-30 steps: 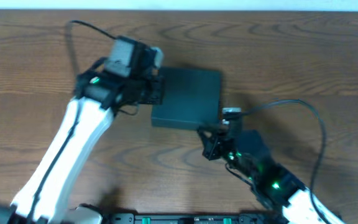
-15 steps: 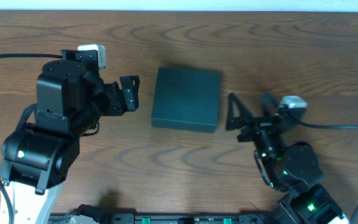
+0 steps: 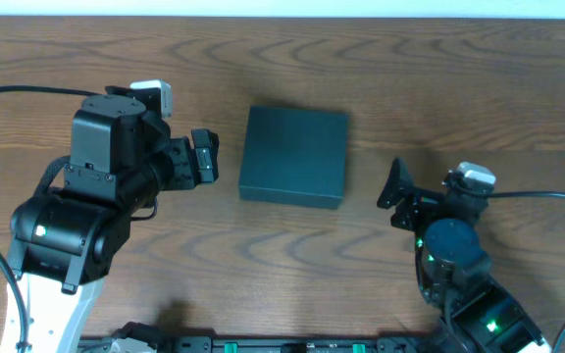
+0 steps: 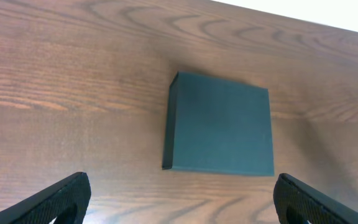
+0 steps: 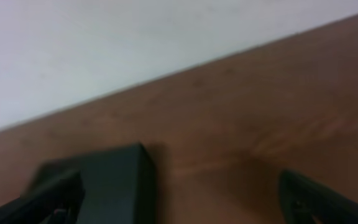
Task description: Pack container
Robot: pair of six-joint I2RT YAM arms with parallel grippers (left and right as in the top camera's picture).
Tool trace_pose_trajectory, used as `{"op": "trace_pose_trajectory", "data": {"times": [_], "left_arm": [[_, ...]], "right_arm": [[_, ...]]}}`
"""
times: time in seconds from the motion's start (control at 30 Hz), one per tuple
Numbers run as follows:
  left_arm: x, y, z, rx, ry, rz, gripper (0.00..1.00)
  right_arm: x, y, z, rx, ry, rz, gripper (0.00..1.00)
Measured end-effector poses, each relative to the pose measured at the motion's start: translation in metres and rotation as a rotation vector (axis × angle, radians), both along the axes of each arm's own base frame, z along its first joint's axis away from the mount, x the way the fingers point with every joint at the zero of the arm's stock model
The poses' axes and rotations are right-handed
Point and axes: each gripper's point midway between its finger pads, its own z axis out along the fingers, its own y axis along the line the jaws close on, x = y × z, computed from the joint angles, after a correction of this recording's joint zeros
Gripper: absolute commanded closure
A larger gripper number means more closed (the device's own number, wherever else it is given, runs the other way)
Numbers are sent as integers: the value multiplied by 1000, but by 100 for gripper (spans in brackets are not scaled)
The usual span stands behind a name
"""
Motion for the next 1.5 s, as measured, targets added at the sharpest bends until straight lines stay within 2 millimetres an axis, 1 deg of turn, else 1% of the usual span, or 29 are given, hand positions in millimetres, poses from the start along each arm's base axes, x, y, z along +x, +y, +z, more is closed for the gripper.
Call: {"op": "trace_pose_trajectory", "data": {"times": [0.03,0.2,0.3,0.37,0.47,0.53,0.6,0.67,0.73,0.8,0.83,0.9,1.0,1.03,1.07,1.23,1.27,1.37,1.5], "left_arm": [[0,0,0,1,2,0,5],[-1,0,-1,2,5,0,5],[-6,4,-8,28,37,5,5],[-6,8,-9,50,36,9,5],[-4,11,-8,71,25,17,5],[1,14,-3,81,-6,33,5],[5,20,5,104,-55,55,5],[1,28,16,147,-111,60,5],[-9,38,24,184,-162,61,5],[-21,54,24,204,-211,94,5],[-28,64,18,210,-228,120,5],[-39,76,5,214,-256,158,5],[-56,88,-21,211,-290,197,5],[-62,92,-34,207,-303,211,5],[-66,94,-41,204,-321,222,5],[-79,108,-88,197,-376,289,5],[-81,110,-100,195,-378,298,5],[-86,113,-128,188,-381,311,5],[-88,114,-155,183,-376,318,5]], "right_arm": [[-2,-2,-7,-19,28,-1,1],[-10,-8,-26,-77,111,-3,1],[-15,-10,-34,-103,149,-2,1],[-17,-12,-38,-116,168,-2,1],[-17,-12,-39,-119,172,-2,1],[-17,-12,-39,-120,173,-2,1],[-17,-12,-39,-120,173,-2,1],[-17,-12,-39,-120,173,-2,1],[-18,-12,-39,-121,175,-2,1],[-18,-12,-39,-122,175,-2,1],[-18,-13,-39,-122,175,-3,1],[-18,-13,-39,-122,174,-4,1],[-18,-13,-39,-122,174,-5,1],[-18,-13,-39,-124,175,-6,1],[-18,-13,-39,-124,175,-6,1],[-18,-13,-39,-124,174,-7,1],[-18,-14,-39,-125,175,-8,1],[-18,-14,-39,-125,174,-8,1],[-18,-14,-39,-125,174,-8,1]]}}
